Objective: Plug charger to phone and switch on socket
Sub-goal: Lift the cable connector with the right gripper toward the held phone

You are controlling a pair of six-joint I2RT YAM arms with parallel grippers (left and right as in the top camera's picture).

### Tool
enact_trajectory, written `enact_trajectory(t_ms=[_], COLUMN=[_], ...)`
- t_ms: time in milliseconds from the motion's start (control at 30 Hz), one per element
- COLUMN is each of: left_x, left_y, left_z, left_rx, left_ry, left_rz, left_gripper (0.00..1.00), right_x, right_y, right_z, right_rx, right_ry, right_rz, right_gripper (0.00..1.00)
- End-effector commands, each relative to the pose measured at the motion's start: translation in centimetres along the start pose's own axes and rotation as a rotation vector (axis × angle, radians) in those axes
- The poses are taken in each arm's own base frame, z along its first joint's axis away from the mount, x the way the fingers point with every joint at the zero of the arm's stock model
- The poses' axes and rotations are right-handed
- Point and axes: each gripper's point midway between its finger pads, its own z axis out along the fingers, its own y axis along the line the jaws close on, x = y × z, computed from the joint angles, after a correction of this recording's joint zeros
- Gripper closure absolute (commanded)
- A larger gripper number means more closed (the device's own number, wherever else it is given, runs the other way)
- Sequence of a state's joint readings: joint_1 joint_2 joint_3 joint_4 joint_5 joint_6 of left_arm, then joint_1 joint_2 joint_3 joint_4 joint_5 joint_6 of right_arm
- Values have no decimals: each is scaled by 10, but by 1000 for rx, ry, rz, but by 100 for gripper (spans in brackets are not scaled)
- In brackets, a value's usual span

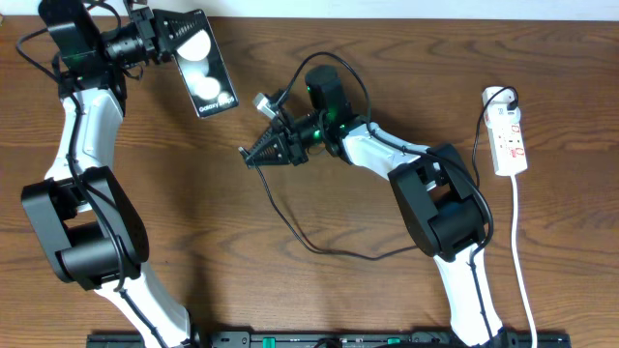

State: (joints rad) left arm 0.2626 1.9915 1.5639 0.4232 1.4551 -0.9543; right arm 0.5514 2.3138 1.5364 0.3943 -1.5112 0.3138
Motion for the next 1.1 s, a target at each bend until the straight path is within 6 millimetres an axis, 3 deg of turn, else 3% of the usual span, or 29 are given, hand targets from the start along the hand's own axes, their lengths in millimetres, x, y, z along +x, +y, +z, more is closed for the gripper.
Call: enact_trajectory(t_ms=[0, 133, 333, 667, 900, 1067], left_x=[-21, -31, -37, -28, -15, -8], left_y=[-6, -6, -22, -28, -32, -34], left_z=[-3, -5, -5, -3, -3, -3], left_rx=[-50, -63, -24, 2, 28, 42], left_ry=[-107, -158, -167, -111, -38, 0], left_rz=[-8, 0, 29, 43, 46, 52], left_gripper=[93, 93, 93, 92, 92, 93], right_x=[-17, -38, -61, -59, -49, -47], right_y=[-1, -2, 7, 5, -11, -8], right_z=[-6, -8, -12, -17, -36, -42], right_rx=[42, 83, 90, 91, 127, 115], right_ry=[-31, -86, -148, -143, -150, -133], right_rz=[86, 92, 77, 95, 166, 114], right_gripper=[94, 96, 96, 96, 96, 95])
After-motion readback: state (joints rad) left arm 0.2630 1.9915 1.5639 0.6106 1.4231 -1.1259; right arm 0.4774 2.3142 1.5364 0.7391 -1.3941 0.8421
